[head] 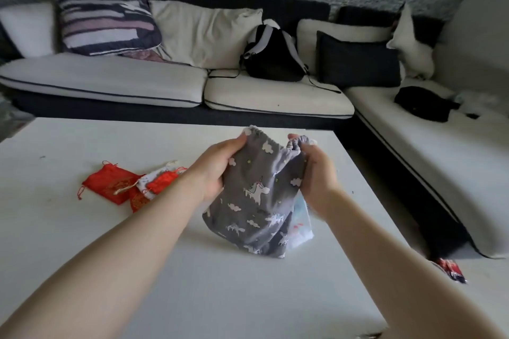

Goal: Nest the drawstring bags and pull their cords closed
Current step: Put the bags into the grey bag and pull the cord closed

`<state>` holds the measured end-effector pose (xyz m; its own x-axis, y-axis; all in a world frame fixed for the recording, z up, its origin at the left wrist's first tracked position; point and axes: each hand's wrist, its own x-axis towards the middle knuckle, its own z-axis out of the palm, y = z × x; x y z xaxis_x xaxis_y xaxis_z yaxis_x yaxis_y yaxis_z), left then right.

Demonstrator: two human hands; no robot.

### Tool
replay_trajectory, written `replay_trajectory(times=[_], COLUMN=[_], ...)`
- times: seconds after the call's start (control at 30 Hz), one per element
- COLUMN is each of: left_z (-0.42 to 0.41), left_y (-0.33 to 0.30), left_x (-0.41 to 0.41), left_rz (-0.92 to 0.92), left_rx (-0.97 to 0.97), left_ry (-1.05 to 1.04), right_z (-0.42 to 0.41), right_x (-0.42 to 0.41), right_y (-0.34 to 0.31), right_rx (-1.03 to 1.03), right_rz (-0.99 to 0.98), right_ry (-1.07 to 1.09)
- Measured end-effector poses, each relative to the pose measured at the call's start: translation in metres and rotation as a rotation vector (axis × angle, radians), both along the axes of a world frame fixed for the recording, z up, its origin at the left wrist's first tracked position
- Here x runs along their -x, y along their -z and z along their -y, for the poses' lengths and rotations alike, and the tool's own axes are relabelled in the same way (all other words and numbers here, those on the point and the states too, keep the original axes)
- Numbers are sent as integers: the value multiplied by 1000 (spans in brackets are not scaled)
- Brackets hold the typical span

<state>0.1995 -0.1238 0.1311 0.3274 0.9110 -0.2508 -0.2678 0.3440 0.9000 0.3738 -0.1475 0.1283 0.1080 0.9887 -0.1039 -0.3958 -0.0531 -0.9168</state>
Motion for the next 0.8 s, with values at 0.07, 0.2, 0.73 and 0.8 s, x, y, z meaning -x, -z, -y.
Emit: replay_trajectory(times=[0.07,0.2,0.73,0.8], left_z=[2,4,-15,-18], left_y=[-6,-21,-32,-34], left_x=[0,-2,3,4], left_rz=[0,-66,335,436], left_rx=[-29,-100,-23,16], left_ry=[-28,38,-374,-463], right_z=[-1,1,-6,-10], right_x=[-6,-12,-32,-36], right_y=[-4,-11,-29,-29], right_rx=[29,-26,-5,22], right_rz=[50,351,36,-212], right_ry=[54,159,235,306])
